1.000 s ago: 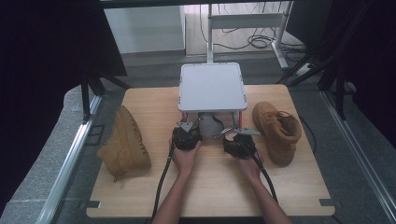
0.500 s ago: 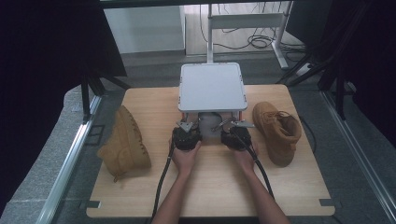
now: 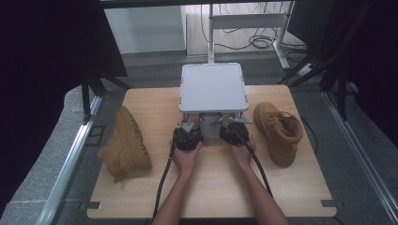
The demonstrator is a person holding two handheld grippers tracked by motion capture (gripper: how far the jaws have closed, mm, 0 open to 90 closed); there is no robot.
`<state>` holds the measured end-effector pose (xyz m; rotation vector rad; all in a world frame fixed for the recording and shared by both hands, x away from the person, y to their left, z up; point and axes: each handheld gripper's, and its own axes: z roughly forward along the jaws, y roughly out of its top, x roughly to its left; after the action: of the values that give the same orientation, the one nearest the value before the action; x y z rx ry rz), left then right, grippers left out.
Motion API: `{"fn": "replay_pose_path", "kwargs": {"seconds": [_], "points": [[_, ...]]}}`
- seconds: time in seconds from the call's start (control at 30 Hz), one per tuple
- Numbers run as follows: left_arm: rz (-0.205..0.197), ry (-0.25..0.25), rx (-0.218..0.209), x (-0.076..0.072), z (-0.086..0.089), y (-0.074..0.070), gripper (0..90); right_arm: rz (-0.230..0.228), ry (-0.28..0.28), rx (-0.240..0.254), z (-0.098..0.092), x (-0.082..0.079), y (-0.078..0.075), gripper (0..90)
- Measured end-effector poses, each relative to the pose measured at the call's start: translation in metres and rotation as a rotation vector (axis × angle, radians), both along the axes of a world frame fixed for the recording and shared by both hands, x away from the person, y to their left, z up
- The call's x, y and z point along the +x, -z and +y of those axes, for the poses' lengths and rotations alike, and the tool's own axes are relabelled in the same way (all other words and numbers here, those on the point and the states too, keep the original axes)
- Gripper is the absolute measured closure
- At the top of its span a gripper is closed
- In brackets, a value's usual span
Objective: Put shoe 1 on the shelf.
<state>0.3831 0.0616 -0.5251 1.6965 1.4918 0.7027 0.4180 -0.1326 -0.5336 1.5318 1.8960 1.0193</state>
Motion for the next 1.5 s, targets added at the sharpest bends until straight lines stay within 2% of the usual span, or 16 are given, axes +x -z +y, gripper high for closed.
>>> {"fn": "replay_pose_path", "kwargs": {"seconds": [0.3,0.5,0.63,0.67,0.77,0.83,0.87,0.93,1.1,1.17,1.23,1.27,1.3,1.33,1.43,1.5], "points": [[0.006,-0.005,-0.008,0.000,-0.001,-0.001,43.3,-0.001,0.003,0.001,0.001,0.000,0.000,38.6],[0.002,0.015,-0.017,0.000,-0.007,-0.002,43.7,-0.008,0.002,-0.007,0.003,-0.001,0.000,38.4],[-0.028,0.032,-0.037,-0.005,-0.001,-0.004,40.0,-0.006,-0.010,0.020,-0.001,-0.002,-0.001,35.5],[-0.036,0.038,-0.039,-0.008,0.002,-0.005,38.4,-0.024,-0.022,0.030,-0.003,-0.007,-0.006,29.3],[-0.063,0.089,-0.046,-0.018,0.017,-0.010,37.1,-0.033,-0.058,0.032,-0.007,-0.014,-0.011,29.0],[-0.067,0.100,-0.042,-0.021,0.021,-0.011,37.2,-0.037,-0.067,0.030,-0.008,-0.018,-0.013,29.0],[-0.070,0.106,-0.044,-0.027,0.031,-0.013,37.3,-0.053,-0.096,0.023,-0.014,-0.026,-0.018,30.8],[-0.066,0.106,-0.053,-0.032,0.039,-0.014,39.4,-0.067,-0.112,0.022,-0.020,-0.032,-0.021,37.1],[-0.042,0.074,-0.013,-0.035,0.046,-0.012,54.2,-0.097,-0.123,0.024,-0.031,-0.041,-0.026,57.7],[-0.035,0.071,-0.005,-0.033,0.045,-0.011,61.4,-0.086,-0.099,0.004,-0.035,-0.040,-0.025,66.0],[-0.009,0.079,0.008,-0.027,0.043,-0.007,68.5,-0.070,-0.067,0.006,-0.038,-0.037,-0.023,74.3],[-0.009,0.079,0.008,-0.027,0.043,-0.007,72.0,-0.070,-0.067,0.006,-0.038,-0.037,-0.023,74.3],[0.001,0.084,0.006,-0.025,0.042,-0.006,74.8,-0.051,-0.050,0.015,-0.042,-0.033,-0.019,80.6],[0.025,0.096,0.010,-0.020,0.040,-0.002,77.5,-0.042,-0.051,0.017,-0.043,-0.032,-0.017,82.5],[0.044,0.106,0.017,-0.016,0.037,0.003,82.6,-0.023,-0.057,0.017,-0.043,-0.027,-0.011,86.6],[0.051,0.113,0.003,-0.013,0.035,0.004,83.5,-0.024,-0.062,0.016,-0.041,-0.025,-0.009,87.6]]}}
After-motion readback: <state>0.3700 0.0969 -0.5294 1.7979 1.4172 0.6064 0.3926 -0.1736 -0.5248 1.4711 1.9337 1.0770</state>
